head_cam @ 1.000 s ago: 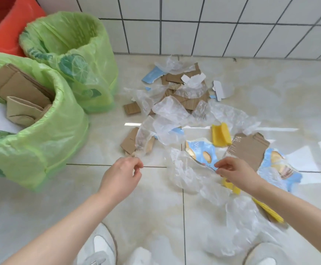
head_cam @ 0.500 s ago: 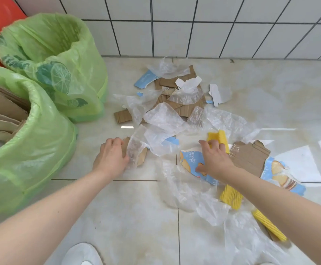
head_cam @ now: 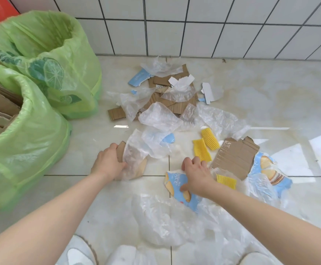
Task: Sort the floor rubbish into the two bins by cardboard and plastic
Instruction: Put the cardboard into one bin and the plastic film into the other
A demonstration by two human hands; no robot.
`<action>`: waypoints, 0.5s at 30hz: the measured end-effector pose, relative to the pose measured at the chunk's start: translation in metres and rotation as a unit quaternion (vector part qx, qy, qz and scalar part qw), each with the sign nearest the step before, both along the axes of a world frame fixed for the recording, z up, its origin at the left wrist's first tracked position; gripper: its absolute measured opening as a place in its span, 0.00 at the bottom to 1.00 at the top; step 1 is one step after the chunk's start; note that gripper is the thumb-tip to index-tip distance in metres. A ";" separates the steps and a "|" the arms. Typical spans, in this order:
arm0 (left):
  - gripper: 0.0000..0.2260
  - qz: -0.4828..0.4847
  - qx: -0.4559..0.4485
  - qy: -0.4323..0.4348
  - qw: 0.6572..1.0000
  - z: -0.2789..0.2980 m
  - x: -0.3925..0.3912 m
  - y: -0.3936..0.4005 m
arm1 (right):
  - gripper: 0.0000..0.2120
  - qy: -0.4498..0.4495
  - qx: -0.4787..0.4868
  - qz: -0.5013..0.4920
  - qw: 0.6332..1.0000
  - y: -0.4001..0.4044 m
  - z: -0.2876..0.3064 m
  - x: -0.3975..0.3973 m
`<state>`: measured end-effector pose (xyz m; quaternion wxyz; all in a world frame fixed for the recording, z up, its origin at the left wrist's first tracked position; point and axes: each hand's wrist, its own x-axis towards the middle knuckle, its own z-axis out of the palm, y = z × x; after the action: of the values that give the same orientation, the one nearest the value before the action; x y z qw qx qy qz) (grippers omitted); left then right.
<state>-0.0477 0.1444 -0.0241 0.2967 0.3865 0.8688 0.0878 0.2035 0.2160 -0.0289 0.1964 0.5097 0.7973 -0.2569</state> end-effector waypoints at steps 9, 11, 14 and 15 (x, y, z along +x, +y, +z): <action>0.03 0.043 0.108 -0.064 0.991 0.004 -0.003 -0.021 | 0.21 0.116 -0.022 -0.085 0.989 -0.005 -0.007 0.016; 0.03 0.068 0.123 -0.079 0.987 0.005 -0.008 -0.021 | 0.19 0.142 -0.026 -0.129 0.981 0.003 -0.005 0.019; 0.02 0.106 0.144 -0.092 0.980 0.008 -0.014 -0.019 | 0.26 0.104 -0.008 -0.103 0.989 -0.001 0.000 0.022; 0.01 0.116 0.147 -0.092 0.978 0.010 -0.015 -0.019 | 0.31 0.076 0.000 -0.077 0.994 -0.005 0.001 0.022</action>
<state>-0.0628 0.1252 -0.0136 0.3029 0.3131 0.8542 0.2838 0.2259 0.2106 -0.0276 0.1153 0.5482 0.7684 -0.3093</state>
